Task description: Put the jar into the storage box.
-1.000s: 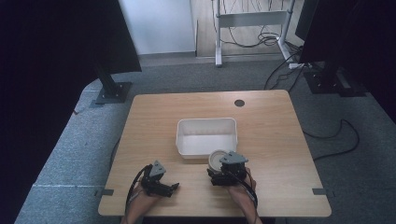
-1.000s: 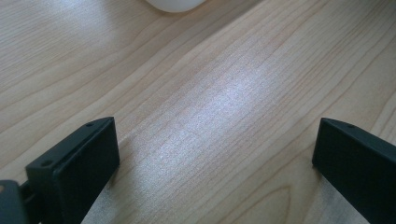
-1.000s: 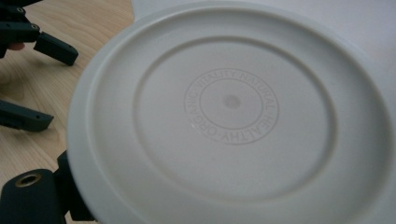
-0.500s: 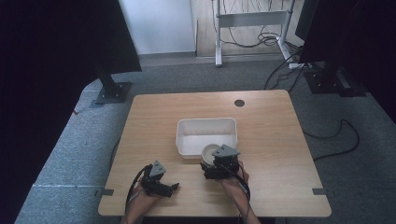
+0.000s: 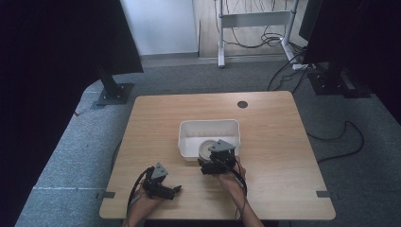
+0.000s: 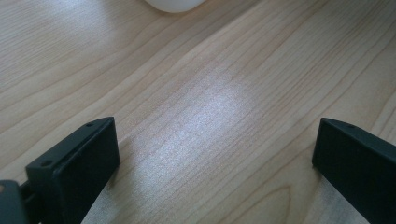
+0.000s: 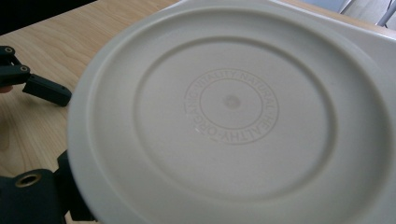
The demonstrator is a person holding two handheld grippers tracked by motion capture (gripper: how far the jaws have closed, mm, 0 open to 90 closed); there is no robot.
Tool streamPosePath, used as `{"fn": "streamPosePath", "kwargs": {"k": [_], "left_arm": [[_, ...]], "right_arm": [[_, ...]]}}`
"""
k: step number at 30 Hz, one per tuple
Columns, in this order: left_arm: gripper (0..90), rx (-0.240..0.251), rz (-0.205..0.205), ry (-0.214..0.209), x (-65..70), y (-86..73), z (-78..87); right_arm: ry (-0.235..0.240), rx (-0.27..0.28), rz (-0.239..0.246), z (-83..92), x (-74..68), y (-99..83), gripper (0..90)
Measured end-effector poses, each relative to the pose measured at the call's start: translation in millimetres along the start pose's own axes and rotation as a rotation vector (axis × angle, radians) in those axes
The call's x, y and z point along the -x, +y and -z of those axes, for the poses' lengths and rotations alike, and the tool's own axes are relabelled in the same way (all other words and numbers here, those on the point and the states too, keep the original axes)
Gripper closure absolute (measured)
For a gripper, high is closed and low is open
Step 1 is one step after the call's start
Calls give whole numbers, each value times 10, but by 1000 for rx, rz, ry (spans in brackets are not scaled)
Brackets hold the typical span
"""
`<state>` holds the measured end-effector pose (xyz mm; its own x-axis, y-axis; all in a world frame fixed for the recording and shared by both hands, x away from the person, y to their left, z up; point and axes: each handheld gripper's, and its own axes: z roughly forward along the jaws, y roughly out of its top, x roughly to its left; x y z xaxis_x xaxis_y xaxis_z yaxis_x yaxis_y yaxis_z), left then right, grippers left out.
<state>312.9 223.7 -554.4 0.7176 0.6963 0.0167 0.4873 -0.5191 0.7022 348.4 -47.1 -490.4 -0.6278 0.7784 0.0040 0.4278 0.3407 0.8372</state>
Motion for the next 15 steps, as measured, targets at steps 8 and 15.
{"fn": "streamPosePath", "kwargs": {"k": [8, 15], "left_arm": [[3, -1, 1, -1, 1, 0, 1], [3, -1, 1, -1, 1, 0, 0]], "right_arm": [[-7, -14, 5, -119, 12, 85, 92], [-8, -19, 9, -209, 21, 144, 92]]}}
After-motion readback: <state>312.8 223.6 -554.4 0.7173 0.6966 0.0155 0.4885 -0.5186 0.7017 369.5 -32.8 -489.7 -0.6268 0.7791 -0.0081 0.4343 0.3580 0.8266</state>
